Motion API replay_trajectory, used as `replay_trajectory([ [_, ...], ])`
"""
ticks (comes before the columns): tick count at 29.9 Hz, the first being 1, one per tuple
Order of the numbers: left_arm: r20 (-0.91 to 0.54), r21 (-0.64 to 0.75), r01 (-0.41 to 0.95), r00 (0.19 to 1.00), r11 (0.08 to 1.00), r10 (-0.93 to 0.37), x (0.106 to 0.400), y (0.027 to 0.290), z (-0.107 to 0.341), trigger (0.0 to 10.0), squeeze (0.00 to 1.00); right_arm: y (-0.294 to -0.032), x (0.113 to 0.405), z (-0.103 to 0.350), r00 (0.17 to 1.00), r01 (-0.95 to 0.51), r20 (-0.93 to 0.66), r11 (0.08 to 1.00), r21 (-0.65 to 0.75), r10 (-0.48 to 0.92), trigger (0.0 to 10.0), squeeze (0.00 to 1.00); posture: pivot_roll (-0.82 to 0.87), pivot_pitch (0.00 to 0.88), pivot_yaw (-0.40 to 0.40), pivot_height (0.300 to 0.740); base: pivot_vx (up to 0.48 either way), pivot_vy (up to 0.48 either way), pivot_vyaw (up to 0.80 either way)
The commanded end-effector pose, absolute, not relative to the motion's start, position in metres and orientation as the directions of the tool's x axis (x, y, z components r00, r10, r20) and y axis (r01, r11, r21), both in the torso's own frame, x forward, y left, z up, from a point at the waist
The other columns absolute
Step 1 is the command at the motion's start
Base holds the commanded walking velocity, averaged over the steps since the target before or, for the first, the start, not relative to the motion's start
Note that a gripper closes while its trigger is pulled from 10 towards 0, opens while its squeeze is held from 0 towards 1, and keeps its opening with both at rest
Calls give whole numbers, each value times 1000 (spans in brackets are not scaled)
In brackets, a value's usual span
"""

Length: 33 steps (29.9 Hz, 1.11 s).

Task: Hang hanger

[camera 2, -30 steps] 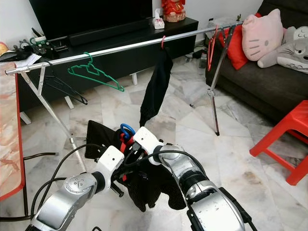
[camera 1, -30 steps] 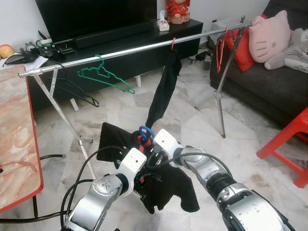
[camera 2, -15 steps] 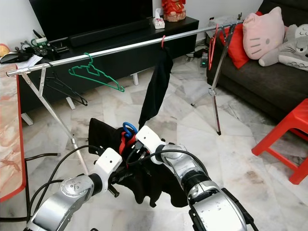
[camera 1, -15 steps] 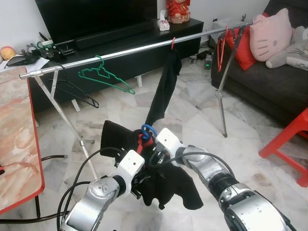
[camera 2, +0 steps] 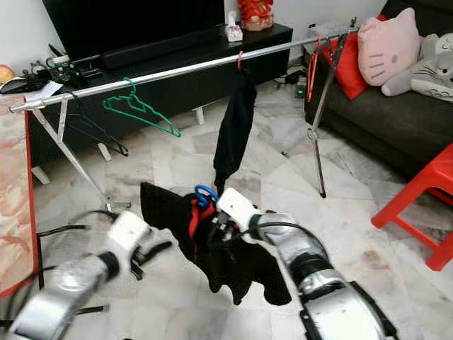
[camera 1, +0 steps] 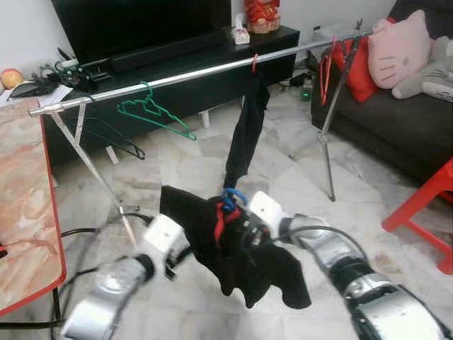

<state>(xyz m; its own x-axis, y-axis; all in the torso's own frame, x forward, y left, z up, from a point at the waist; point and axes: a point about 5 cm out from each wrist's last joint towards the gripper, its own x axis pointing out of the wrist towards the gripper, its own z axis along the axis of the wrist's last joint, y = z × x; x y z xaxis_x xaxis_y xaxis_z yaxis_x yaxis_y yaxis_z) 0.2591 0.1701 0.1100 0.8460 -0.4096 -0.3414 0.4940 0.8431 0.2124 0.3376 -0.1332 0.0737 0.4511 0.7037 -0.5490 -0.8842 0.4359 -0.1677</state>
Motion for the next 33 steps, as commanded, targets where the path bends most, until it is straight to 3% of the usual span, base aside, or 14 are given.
replay_trajectory([
  [1, -315, 223, 504, 847, 834, -428, 255, 174, 117, 10000, 1000, -131, 338, 83, 398, -917, -538, 341, -207, 743, 0, 0, -80, 0, 58, 740, 0, 0, 0],
  [9, -409, 195, 669, 720, 717, -561, 236, 177, 110, 10000, 1000, -142, 328, 91, 247, -968, -519, 181, -175, 818, 0, 0, -76, 0, 57, 740, 0, 0, 0],
  [10, -424, 170, 694, 693, 700, -584, 232, 176, 109, 10000, 737, -143, 327, 91, 220, -974, -525, 158, -160, 822, 0, 0, -78, 0, 60, 740, 0, 0, 0],
  [11, -447, 149, 727, 654, 671, -609, 228, 175, 107, 10000, 306, -143, 324, 90, 178, -983, -535, 120, -140, 826, 0, 0, -77, 0, 60, 740, 0, 0, 0],
  [12, -482, 130, 771, 598, 623, -640, 221, 174, 105, 10000, 0, -145, 319, 88, 104, -993, -553, 53, -108, 826, 0, 0, -76, 0, 58, 740, 0, 0, 0],
  [22, -503, 71, 837, 499, 542, -706, 211, 169, 106, 10000, 0, -150, 303, 81, -94, -992, -604, -127, -11, 791, 0, 0, -68, 0, 52, 740, 0, 0, 0],
  [30, -499, 55, 853, 473, 519, -726, 210, 164, 107, 10000, 0, -150, 297, 79, -157, -983, -618, -185, 19, 770, 0, 0, -69, 0, 47, 740, 0, 0, 0],
  [33, -510, 0, 876, 415, 483, -753, 206, 158, 106, 10000, 0, -145, 298, 78, -155, -981, -620, -194, 5, 769, 0, 0, -65, 0, 42, 740, 0, 0, 0],
])
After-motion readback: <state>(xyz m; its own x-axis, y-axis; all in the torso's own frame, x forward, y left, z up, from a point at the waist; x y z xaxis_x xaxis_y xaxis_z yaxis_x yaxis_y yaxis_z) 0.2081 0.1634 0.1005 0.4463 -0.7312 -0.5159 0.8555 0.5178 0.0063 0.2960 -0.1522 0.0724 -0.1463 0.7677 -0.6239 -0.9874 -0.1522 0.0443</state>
